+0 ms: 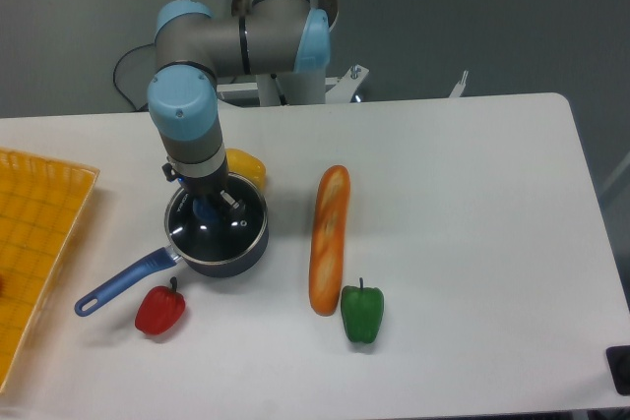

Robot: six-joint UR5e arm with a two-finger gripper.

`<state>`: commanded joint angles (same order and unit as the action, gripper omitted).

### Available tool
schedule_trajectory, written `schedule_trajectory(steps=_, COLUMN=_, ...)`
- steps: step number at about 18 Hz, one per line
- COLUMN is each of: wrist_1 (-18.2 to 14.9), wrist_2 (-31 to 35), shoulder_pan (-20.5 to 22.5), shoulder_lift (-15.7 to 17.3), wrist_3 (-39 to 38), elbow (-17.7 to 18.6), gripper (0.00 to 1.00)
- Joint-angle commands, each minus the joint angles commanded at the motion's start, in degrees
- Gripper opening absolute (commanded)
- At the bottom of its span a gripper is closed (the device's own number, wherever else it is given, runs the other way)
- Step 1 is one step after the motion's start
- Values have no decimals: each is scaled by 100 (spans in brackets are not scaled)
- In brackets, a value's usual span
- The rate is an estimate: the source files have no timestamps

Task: Open the lid
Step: 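Align and close the gripper on the blue knob of the glass lid, then lift the glass lid off the saucepan and carry it over the bread loaf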

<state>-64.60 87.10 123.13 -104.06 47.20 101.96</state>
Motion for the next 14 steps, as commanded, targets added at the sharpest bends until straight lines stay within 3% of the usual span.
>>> schedule_trajectory(steps=7, wrist_1=-308, wrist_2=-9, shoulder_pan=123, shoulder_lift=-9, wrist_3=123, elbow=-501, gripper=52)
schedule_trajectory(steps=14, wrist_1=-447, wrist_2=-61, shoulder_pan=465, shoulder_lift=44, wrist_3=1036, elbow=-738, gripper=51)
